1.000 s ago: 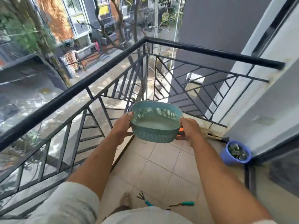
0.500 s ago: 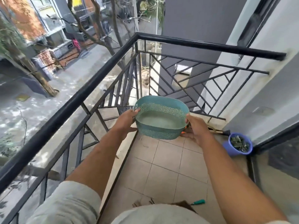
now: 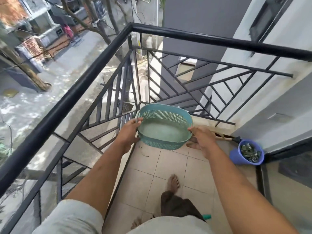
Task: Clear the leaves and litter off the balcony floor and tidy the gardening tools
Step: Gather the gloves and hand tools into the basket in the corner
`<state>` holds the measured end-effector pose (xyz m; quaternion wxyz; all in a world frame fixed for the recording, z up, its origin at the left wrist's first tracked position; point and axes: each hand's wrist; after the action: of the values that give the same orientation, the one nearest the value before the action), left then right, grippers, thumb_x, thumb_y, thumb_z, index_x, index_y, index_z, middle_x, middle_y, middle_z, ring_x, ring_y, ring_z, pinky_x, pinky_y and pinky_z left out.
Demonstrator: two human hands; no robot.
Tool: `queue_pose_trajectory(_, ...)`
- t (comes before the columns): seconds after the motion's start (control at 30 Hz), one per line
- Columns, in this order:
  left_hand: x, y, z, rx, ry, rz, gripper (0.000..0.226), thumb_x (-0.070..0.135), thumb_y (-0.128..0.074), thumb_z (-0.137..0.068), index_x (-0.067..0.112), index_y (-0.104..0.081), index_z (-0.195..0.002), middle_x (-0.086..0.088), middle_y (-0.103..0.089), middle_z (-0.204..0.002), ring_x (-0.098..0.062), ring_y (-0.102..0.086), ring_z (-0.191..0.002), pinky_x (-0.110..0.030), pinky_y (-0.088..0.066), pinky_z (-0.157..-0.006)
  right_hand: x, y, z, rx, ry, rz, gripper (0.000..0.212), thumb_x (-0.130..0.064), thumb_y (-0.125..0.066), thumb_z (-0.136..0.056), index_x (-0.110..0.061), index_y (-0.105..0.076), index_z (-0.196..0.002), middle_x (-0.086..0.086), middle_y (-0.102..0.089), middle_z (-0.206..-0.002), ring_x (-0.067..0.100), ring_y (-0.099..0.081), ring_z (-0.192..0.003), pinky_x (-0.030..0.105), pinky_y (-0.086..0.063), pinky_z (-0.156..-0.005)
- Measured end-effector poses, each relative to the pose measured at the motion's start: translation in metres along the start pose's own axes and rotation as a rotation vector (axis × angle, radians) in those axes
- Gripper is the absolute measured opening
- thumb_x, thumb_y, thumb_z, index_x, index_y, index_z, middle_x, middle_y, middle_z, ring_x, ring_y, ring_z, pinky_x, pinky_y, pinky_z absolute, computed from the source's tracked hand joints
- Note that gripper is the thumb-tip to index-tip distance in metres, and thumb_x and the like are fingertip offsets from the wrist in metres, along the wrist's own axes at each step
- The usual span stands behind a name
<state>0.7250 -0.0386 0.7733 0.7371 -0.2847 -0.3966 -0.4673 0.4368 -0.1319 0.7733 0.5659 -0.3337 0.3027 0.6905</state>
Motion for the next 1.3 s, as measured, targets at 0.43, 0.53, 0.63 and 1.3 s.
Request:
queue_pose_trajectory(0.43,0.059,-0.044,-0.148,0.144,0.020,0.076,0.032,0.008,-0.057,-0.107,0.026,-0.069,-0.131,-0.002,-0.070,-0.130,-0.021,-0.065,-0.113,-0.040,-0.060,-0.081,-0.088,0.007,-0.179,-0.080,-0.021,0.165,0.018,-0.031,-0.066,-0.102,-0.014,-0.072,-0.107,0.001,-0.073,-0.088,0.006,-0.068,-0.062,0.033,-0.057,-0.061)
queue_pose_trajectory(0.53,0.062,-0.041,-0.174,0.161,0.022,0.065,0.034,0.007,-0.059,-0.105,0.030,-0.071,-0.128,0.000,-0.071,-0.130,-0.021,-0.067,-0.116,-0.044,-0.061,-0.092,-0.093,-0.001,-0.205,-0.093,-0.037,0.165,0.022,-0.034,-0.063,-0.104,-0.016,-0.073,-0.110,0.000,-0.075,-0.090,0.005,-0.068,-0.063,0.033,-0.057,-0.062)
queue_pose_trajectory(0.63,0.066,-0.037,-0.204,0.187,0.023,0.065,0.036,0.004,-0.062,-0.104,0.032,-0.072,-0.124,0.003,-0.073,-0.126,-0.018,-0.069,-0.110,-0.046,-0.060,-0.096,-0.095,-0.014,-0.228,-0.088,-0.068,0.173,0.019,-0.034,-0.062,-0.104,-0.019,-0.073,-0.107,-0.002,-0.072,-0.085,0.005,-0.068,-0.062,0.036,-0.059,-0.066)
queue_pose_trajectory(1.3,-0.049,0.020,-0.450,0.104,0.298,-0.169,0.038,0.035,-0.072,-0.082,0.046,-0.076,-0.118,0.015,-0.076,-0.124,-0.014,-0.076,-0.110,-0.049,-0.061,-0.098,0.017,-0.097,-0.420,0.075,-0.319,0.255,0.042,-0.035,-0.074,-0.067,-0.030,-0.070,-0.108,-0.002,-0.080,-0.095,0.022,-0.079,-0.089,0.058,-0.063,-0.084)
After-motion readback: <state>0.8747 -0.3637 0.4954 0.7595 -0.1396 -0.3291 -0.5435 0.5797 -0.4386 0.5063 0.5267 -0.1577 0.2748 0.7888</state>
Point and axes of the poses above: each hand's wrist, its own z-axis away from the middle knuckle, its own y-axis out of the back of the hand, x = y × z
